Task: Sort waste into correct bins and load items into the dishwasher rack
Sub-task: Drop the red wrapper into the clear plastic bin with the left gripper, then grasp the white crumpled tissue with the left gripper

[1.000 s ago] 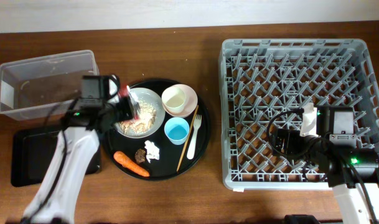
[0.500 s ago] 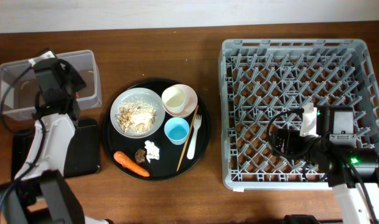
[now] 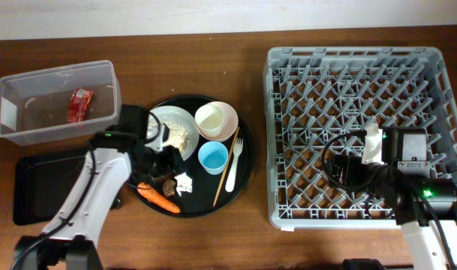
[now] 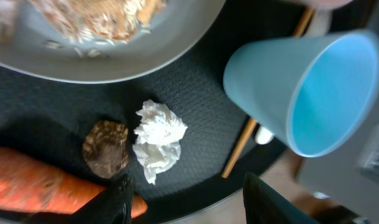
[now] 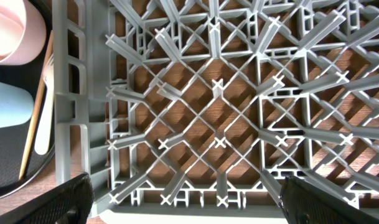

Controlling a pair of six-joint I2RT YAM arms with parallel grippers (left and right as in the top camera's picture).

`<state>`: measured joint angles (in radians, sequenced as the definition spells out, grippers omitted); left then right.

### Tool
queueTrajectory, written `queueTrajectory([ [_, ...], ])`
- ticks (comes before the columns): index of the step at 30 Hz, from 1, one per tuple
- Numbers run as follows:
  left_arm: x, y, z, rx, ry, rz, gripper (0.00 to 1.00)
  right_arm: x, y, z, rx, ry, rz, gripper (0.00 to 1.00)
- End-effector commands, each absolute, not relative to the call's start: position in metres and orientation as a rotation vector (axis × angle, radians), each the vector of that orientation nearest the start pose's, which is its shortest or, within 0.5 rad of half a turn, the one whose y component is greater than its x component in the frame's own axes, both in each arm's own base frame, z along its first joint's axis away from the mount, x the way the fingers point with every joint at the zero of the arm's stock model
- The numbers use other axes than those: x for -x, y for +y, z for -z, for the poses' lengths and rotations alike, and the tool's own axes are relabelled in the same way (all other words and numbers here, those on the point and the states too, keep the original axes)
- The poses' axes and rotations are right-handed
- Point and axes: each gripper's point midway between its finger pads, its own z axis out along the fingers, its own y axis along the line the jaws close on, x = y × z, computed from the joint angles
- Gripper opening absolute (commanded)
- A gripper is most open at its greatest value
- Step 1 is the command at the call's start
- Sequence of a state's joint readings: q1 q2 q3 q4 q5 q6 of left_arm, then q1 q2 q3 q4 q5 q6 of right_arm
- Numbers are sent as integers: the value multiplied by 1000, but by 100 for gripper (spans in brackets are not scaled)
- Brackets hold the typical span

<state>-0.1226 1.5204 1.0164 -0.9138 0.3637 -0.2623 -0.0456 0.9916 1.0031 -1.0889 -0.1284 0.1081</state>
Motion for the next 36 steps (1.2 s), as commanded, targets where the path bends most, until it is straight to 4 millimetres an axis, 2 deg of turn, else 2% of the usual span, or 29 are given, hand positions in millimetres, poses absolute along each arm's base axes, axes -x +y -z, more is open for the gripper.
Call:
queueTrajectory([
  [1,-258,-104,-50,48,3050,455,56,-237,11,-189,-156,2628,-182,99],
  [3,-262,-92,-44,101,3042,296,52,-237,11,-188,-156,2630,-182,99],
  [5,-257,-92,-44,163,3061,299,51,-236,11,-188,-156,2633,-182,99],
  [8,-241,-94,-42,142,3123,282,50,-236,11,-188,-156,2633,-182,98],
  [12,-230,-97,-33,131,3149,267,49,-236,11,-188,-156,2632,-181,99],
  [14,-227,-97,-24,160,3144,270,44,-236,11,-188,-156,2632,-182,99],
  [18,-231,-98,-18,155,3116,282,44,-236,11,-188,-156,2632,-181,99],
  [22,-235,-99,-19,152,3099,289,26,-236,11,-188,-156,2632,-181,99],
  [24,-236,-97,-18,153,3093,267,21,-236,11,-188,-156,2633,-181,99],
  [28,-234,-96,-16,154,3098,261,19,-236,11,-188,-156,2633,-181,99],
  [34,-236,-92,-15,154,3089,227,1,-236,11,-188,-156,2633,-181,99],
  [36,-239,-93,-16,153,3077,229,1,-236,11,-188,-156,2633,-181,99],
])
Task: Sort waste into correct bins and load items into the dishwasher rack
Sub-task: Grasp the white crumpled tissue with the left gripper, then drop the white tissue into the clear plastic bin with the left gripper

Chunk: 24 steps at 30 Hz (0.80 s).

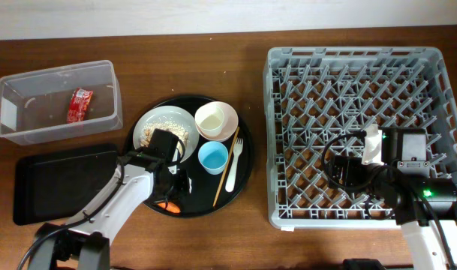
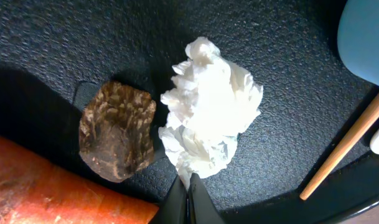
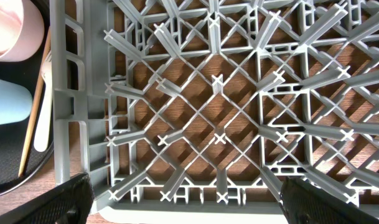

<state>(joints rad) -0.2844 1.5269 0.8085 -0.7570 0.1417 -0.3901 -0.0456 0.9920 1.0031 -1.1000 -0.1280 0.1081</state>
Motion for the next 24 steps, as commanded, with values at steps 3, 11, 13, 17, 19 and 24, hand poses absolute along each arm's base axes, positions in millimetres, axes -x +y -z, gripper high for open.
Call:
queueTrajectory([
  [3,-251,-96,-37,142,3063,240,1,-236,11,-188,-156,2632,-181,99],
  [11,-377,-5,-184,343,2566,12,0,-236,11,-188,-156,2632,-181,99],
  [13,-405,36,-205,456,2400,-7,1,-236,11,-188,-156,2633,-181,99],
  [17,-441,99,-247,572,2117,-43,0,-236,11,-188,-156,2632,-181,99],
  [19,-453,119,-246,602,2067,-60,1,-236,11,-188,-156,2632,-181,99],
  [24,-477,136,-183,648,2154,-80,50,-236,11,-188,-156,2633,-181,99],
])
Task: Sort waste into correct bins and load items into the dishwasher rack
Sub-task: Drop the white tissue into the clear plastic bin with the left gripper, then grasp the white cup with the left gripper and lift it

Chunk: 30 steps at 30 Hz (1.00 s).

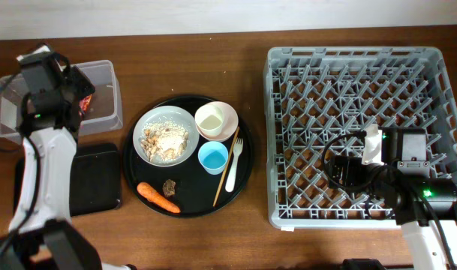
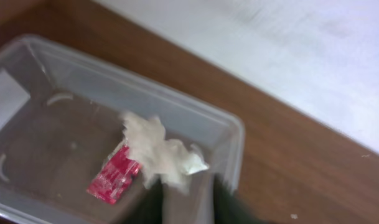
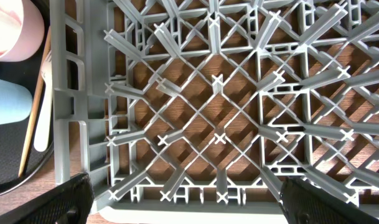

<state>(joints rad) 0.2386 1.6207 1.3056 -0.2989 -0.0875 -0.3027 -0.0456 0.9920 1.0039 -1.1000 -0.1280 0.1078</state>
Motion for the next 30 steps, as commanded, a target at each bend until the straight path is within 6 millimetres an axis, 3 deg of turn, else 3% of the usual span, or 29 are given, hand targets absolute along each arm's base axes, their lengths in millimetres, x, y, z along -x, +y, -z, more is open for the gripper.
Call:
queueTrajectory([
  [1,-478,136,-176,651,2168,-80,54,-236,11,-188,-156,2634,-182,99],
  [4,-477,136,-180,648,2161,-79,55,-235,11,-187,-157,2637,-182,99],
  [7,-470,111,-187,589,2206,69,54,-235,11,-187,-157,2637,-182,99],
  [11,-449,22,-183,402,2354,512,48,-235,11,-187,-157,2637,-182,99],
  [13,-434,-25,-170,297,2464,575,50,-235,11,-187,-157,2640,-181,99],
  [14,-428,-62,-166,145,2504,592,52,-234,11,-186,-158,2645,-181,99],
  [16,-421,-104,-157,26,2543,601,56,-231,11,-185,-159,2656,-182,99],
  [17,-419,-115,-151,-8,2563,563,56,-230,11,-185,-160,2661,-182,99],
  [20,-414,-139,-126,-77,2622,493,56,-227,11,-183,-162,2673,-182,99],
  [25,-418,-149,-67,-96,2731,413,55,-227,11,-183,-162,2673,-182,99],
  [27,-419,-149,-59,-94,2745,410,11,-227,11,-183,-162,2673,-182,99],
  [28,-421,-150,-63,-96,2728,413,0,-227,11,-183,-162,2674,-182,99],
  [30,-429,-152,-78,-100,2685,421,0,-227,11,-183,-162,2674,-182,99],
])
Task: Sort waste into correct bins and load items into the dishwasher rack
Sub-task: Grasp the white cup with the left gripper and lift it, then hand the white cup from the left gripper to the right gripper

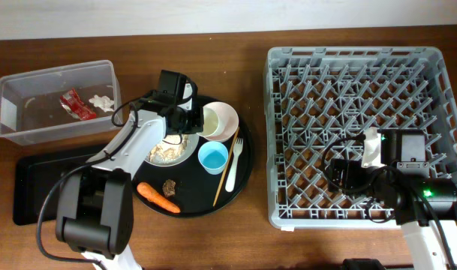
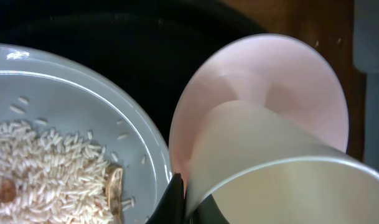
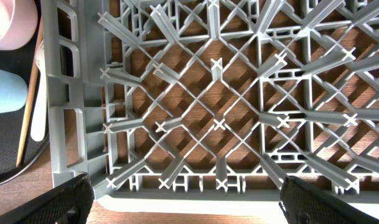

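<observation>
A cream cup point(image 2: 282, 180) sits in a pink bowl point(image 1: 215, 118) on the round black tray point(image 1: 198, 204). My left gripper point(image 2: 183, 190) is at the bowl's left side point(image 1: 189, 124), shut on the cup's rim. A white tissue point(image 1: 102, 100) and a red wrapper point(image 1: 72, 105) lie in the clear bin point(image 1: 10, 131). Plate of rice point(image 1: 168, 148), carrot point(image 1: 159, 198), brown lump point(image 1: 169, 185), blue cup point(image 1: 212, 157), fork point(image 1: 236, 159) and chopstick point(image 1: 226, 169) are on the tray. My right gripper point(image 3: 198, 205) hangs open over the grey rack point(image 1: 356, 56), front left.
A black rectangular tray point(image 1: 44, 187) lies at the front left, under the left arm. The rack's left wall point(image 3: 65, 106) stands between my right gripper and the round tray. Bare brown table point(image 1: 236, 240) runs along the front.
The tissue that hung from my left gripper above the clear bin now lies in the bin. That gripper is now at the round tray, shut on the cream cup's rim. The right arm barely shifted.
My left gripper stood open over the tissue beside the brown lump on the round tray. Then its fingers were shut at the tissue's edge. Then it held the tissue over the clear bin. Now the tissue lies in the bin and the gripper holds the cup.
</observation>
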Controlling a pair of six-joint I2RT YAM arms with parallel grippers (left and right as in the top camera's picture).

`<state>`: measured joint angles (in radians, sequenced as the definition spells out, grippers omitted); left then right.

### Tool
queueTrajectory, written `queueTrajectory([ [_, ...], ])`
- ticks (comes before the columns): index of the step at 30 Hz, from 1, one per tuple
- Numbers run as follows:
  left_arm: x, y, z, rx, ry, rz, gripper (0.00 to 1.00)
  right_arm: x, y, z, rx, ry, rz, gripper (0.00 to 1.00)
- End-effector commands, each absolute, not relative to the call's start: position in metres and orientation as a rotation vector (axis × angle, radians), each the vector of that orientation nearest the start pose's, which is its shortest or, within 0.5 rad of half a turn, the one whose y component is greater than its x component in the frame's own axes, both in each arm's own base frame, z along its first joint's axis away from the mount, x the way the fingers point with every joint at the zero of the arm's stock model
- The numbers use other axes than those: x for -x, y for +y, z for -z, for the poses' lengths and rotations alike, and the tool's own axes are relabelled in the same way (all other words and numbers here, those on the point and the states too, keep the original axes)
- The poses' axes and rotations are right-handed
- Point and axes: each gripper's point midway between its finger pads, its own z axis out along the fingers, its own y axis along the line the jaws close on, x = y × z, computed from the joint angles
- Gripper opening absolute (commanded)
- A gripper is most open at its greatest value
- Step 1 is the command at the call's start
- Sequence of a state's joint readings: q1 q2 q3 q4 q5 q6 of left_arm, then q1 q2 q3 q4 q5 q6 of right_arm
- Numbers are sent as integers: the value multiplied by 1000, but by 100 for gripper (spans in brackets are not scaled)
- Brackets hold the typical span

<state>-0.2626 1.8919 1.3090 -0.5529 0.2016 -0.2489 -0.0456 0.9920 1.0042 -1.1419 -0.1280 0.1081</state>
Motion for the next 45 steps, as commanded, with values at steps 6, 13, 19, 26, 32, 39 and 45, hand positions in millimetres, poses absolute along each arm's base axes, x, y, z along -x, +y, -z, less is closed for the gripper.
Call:
queueTrajectory([
  [6,-412,-170,-181,-172,2526,663,0,-222,-10,-180,-301,2686,-45,98],
  [13,-329,-257,-254,-738,2167,1602,0,-267,53,-219,237,2358,-766,98],
  [19,-298,-276,-272,-930,1993,1767,0,-247,117,-261,694,1884,-1288,98],
  [26,-290,-290,-259,-954,2075,1706,0,-236,157,-286,945,1622,-1367,99],
  [32,-281,-299,-259,-990,2070,1720,0,-234,158,-294,953,1565,-1398,96],
  [39,-279,-303,-260,-1010,2053,1720,0,-234,158,-294,952,1566,-1397,66],
  [45,-281,-303,-262,-1021,2031,1710,0,-234,158,-294,952,1566,-1399,61],
])
